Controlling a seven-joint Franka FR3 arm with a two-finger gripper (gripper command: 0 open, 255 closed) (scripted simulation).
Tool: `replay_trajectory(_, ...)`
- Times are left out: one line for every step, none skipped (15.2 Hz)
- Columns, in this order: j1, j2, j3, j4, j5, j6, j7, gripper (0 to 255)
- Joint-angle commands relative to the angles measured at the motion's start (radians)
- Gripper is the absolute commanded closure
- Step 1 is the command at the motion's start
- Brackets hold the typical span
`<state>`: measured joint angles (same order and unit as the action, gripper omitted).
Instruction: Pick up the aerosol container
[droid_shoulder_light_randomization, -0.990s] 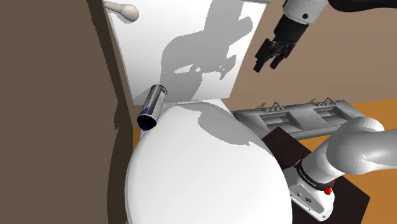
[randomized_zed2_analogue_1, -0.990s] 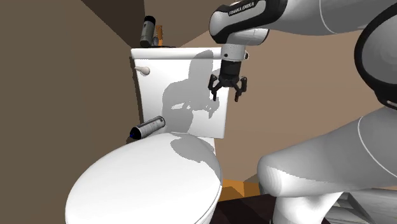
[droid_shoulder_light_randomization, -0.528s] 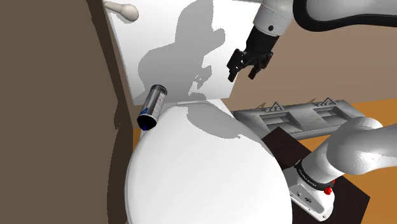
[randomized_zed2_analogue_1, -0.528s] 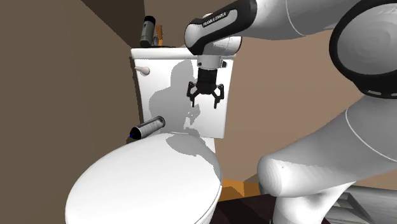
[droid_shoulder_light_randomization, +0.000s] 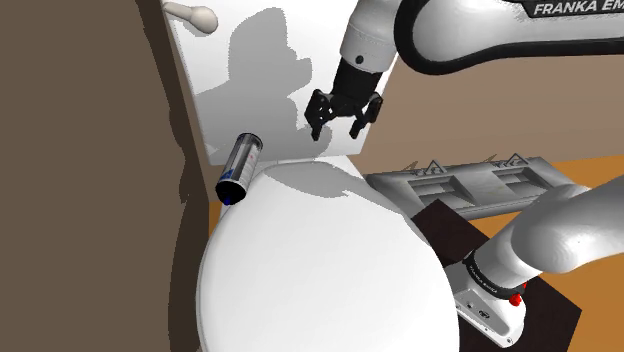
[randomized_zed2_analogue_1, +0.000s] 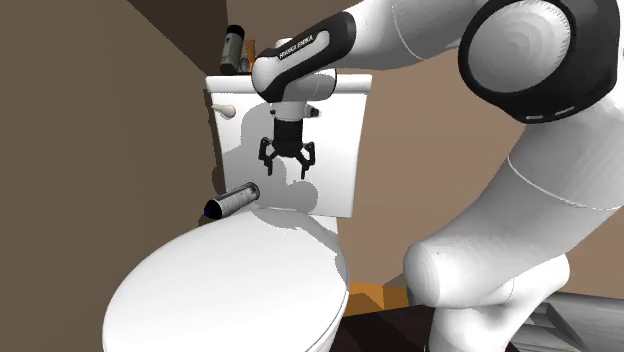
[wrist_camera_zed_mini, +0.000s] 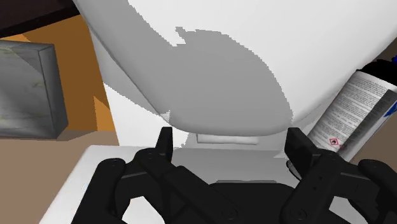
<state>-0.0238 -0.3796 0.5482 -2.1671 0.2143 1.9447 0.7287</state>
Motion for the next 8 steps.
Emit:
replay_trajectory(-0.013,0.078,0.057,0.043,-0.028,0.036,0.089,0)
replay_trajectory(-0.019,0.118,0.083,0.069,-0.048,0.048,0.132,0)
replay_trajectory(-0.025,0.160,0.108,0.096,-0.072,0.059,0.176,0)
replay_trajectory(-0.031,0.204,0.133,0.125,-0.100,0.068,0.223,0)
replay_trajectory(-0.034,0.251,0.156,0.156,-0.132,0.076,0.271,0)
replay_trajectory(-0.034,0.299,0.177,0.189,-0.168,0.082,0.320,0)
replay_trajectory(-0.030,0.350,0.194,0.224,-0.208,0.086,0.371,0)
replay_trajectory(-0.022,0.403,0.208,0.260,-0.250,0.086,0.422,0)
